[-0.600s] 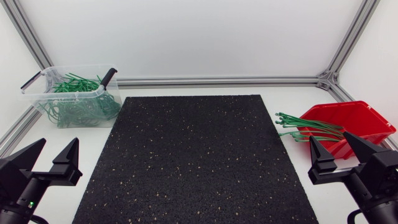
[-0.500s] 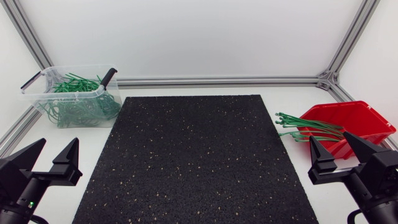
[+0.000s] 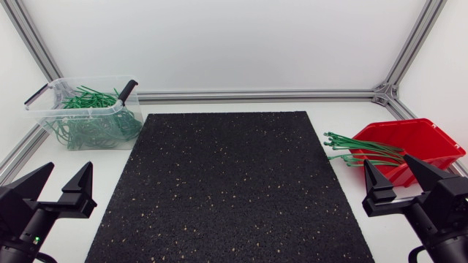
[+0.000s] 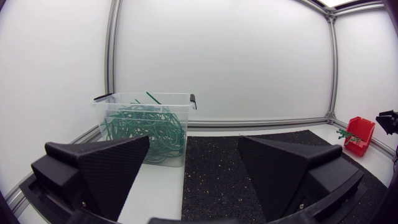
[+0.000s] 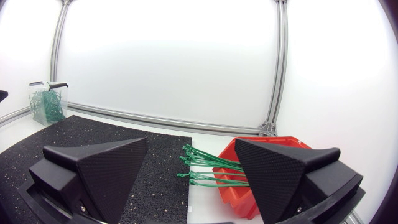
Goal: Take a green cable tie from the red box, thread the tail through the head to close it, then place it in the transparent bin on the left.
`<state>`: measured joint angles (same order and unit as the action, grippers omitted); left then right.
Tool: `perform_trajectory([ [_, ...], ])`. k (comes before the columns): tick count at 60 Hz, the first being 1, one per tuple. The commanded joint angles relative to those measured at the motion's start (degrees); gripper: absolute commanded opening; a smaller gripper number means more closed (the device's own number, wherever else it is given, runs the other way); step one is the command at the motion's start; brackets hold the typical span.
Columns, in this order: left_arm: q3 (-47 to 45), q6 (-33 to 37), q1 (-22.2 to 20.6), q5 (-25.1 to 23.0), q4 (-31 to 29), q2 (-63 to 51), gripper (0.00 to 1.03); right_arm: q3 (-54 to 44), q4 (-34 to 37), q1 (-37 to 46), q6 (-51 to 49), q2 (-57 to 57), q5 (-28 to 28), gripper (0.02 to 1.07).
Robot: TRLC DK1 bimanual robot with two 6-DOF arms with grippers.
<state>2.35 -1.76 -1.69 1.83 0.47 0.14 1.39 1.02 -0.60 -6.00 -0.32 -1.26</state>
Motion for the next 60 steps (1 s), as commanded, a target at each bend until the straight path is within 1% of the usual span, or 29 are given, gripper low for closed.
perform_trajectory([
  [1,-2.3,-1.3,-0.3,0.3,-0.6,0.6,1.0,0.5,0.6,0.2,0.3,0.7,-0.6,1.04],
  [14,-2.3,-1.3,-0.4,0.3,-0.6,0.5,1.0,9.2,5.3,0.2,0.3,-1.2,-1.2,1.04],
  [27,-2.3,-1.3,-1.0,0.3,-0.7,0.5,1.0,21.7,12.0,0.6,-1.0,-14.1,-4.0,1.03],
  [29,-2.3,-1.3,-1.0,0.3,-0.7,0.5,1.0,23.3,13.3,0.6,-1.6,-15.6,-4.5,1.02],
  [32,-2.3,-1.3,-0.9,0.3,-0.7,0.5,1.0,25.9,15.2,0.7,-3.8,-18.3,-5.2,0.97],
  [36,-2.3,-1.3,-0.8,0.3,-0.8,0.5,1.0,29.9,18.4,0.7,-8.1,-22.5,-6.2,0.93],
  [43,-2.3,-1.3,-0.4,0.3,-0.9,0.5,1.0,36.9,24.6,1.7,-15.9,-31.0,-6.7,0.93],
  [51,-2.3,-1.3,-0.6,0.3,-0.9,0.5,1.0,44.8,31.8,4.9,-28.2,-41.8,-7.4,0.94],
  [55,-2.3,-1.3,-0.8,0.3,-0.9,0.4,1.0,47.3,33.0,7.3,-30.7,-46.4,-8.7,0.98],
  [60,-2.3,-1.3,-0.9,0.3,-0.9,0.4,1.0,50.1,34.6,10.2,-33.5,-51.7,-10.7,0.98],
])
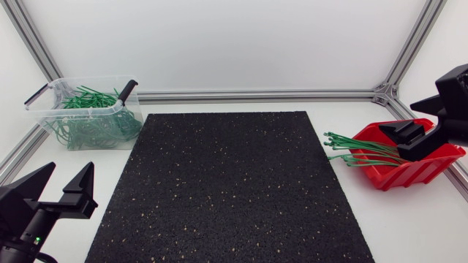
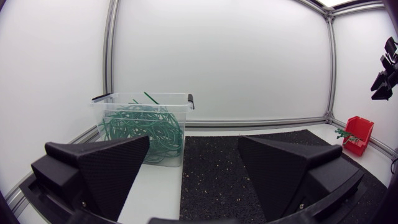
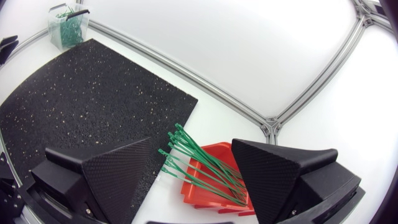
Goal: Take a green cable tie from the red box, thread the tail through the head to close it, then place it in the transparent bin on the left.
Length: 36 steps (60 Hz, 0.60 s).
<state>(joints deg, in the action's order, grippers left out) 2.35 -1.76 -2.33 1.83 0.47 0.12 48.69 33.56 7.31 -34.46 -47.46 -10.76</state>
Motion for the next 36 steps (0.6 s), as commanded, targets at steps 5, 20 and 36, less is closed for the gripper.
perform_trajectory([
  [5,-2.3,-1.2,-0.4,0.2,-1.0,0.4,1.0,5.5,5.2,3.6,-7.8,-9.8,-2.5,0.98],
  [20,-2.3,-1.3,-0.4,0.2,-1.0,0.3,1.0,10.2,13.5,9.1,-22.5,-25.2,-5.9,0.97],
  [36,-2.3,-1.3,-0.4,0.2,-1.1,0.1,1.0,1.8,6.8,11.1,-37.3,-28.4,-4.2,0.99],
])
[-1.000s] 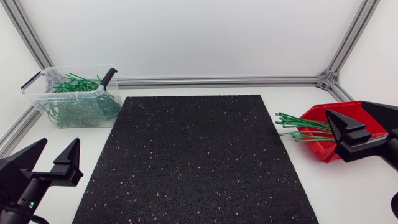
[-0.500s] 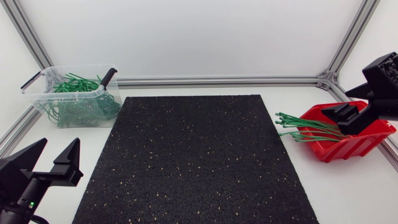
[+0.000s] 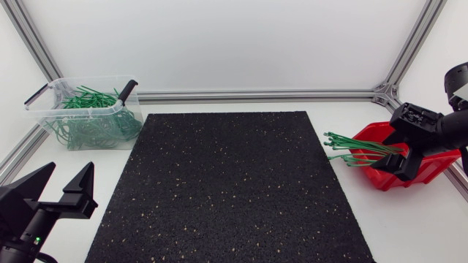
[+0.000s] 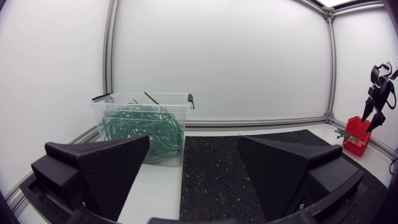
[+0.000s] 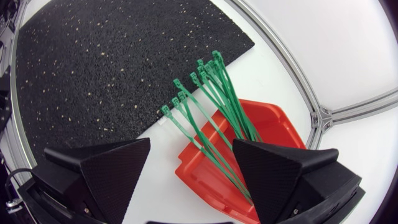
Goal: Take a green cable tie from the red box, thread the tail through the head to close it, then place it in the transparent bin on the left.
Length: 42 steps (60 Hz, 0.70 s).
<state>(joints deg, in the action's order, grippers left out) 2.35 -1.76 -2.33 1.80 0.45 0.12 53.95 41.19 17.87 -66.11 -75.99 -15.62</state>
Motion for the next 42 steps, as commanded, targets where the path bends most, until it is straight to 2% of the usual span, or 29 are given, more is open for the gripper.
perform_trajectory([
  [1,-2.3,-1.3,-0.4,0.2,-1.1,0.1,1.0,-4.1,-1.1,0.7,-6.3,0.3,0.7,0.99],
  [7,-2.3,-1.3,-0.4,0.2,-1.1,0.1,1.0,-11.5,-9.1,1.2,-11.9,3.7,0.7,0.91],
  [12,-2.3,-1.3,-0.4,0.2,-1.1,-0.1,1.0,-20.0,-22.1,1.2,-15.1,8.6,0.9,0.81],
  [14,-2.3,-1.3,-0.5,0.2,-1.1,-0.1,1.0,-22.5,-25.1,1.0,-16.0,10.0,1.4,0.8],
  [24,-2.3,-1.3,-0.6,0.2,-1.1,-0.2,1.0,-27.3,-30.7,-0.1,-18.5,11.1,1.6,0.79],
  [32,-2.3,-1.3,-0.5,0.2,-1.1,-0.3,1.0,-29.7,-34.3,-0.6,-19.8,10.9,0.9,0.67],
  [42,-2.3,-1.3,-0.5,0.2,-1.2,-0.3,1.0,-31.9,-38.6,-2.2,-19.7,10.7,0.9,0.65],
])
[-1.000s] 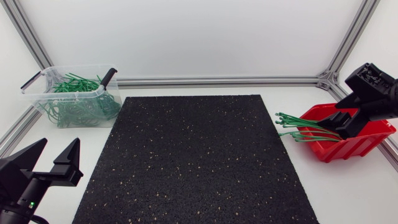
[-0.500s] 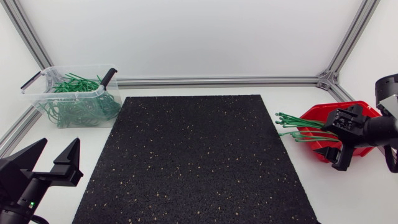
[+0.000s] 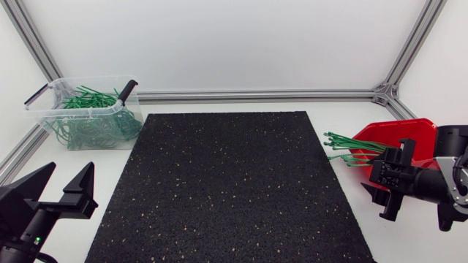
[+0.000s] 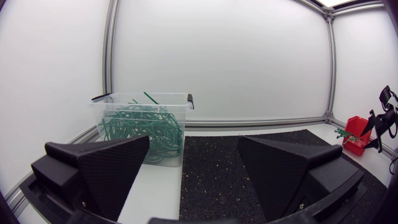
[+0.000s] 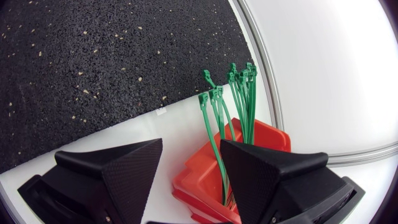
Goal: Take a green cable tie from the red box, thread the tail through the head to close it, then place it in the transparent bin on the left.
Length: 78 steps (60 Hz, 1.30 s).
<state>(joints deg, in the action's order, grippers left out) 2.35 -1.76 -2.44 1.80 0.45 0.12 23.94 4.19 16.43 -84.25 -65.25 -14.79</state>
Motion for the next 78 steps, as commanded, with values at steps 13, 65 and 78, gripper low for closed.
perform_trajectory([
  [13,-2.3,-1.3,-0.3,0.2,-1.2,-0.3,1.0,-3.0,-7.1,-1.9,-1.2,-2.3,1.1,0.49],
  [65,-2.2,-1.3,-0.4,0.1,-1.5,-0.5,1.0,-4.2,-19.3,-3.2,-1.7,-8.7,4.7,0.23],
  [78,-2.2,-1.3,-0.4,0.1,-1.4,-0.6,1.0,-4.1,-19.0,-3.1,-2.1,-8.2,4.7,0.08],
])
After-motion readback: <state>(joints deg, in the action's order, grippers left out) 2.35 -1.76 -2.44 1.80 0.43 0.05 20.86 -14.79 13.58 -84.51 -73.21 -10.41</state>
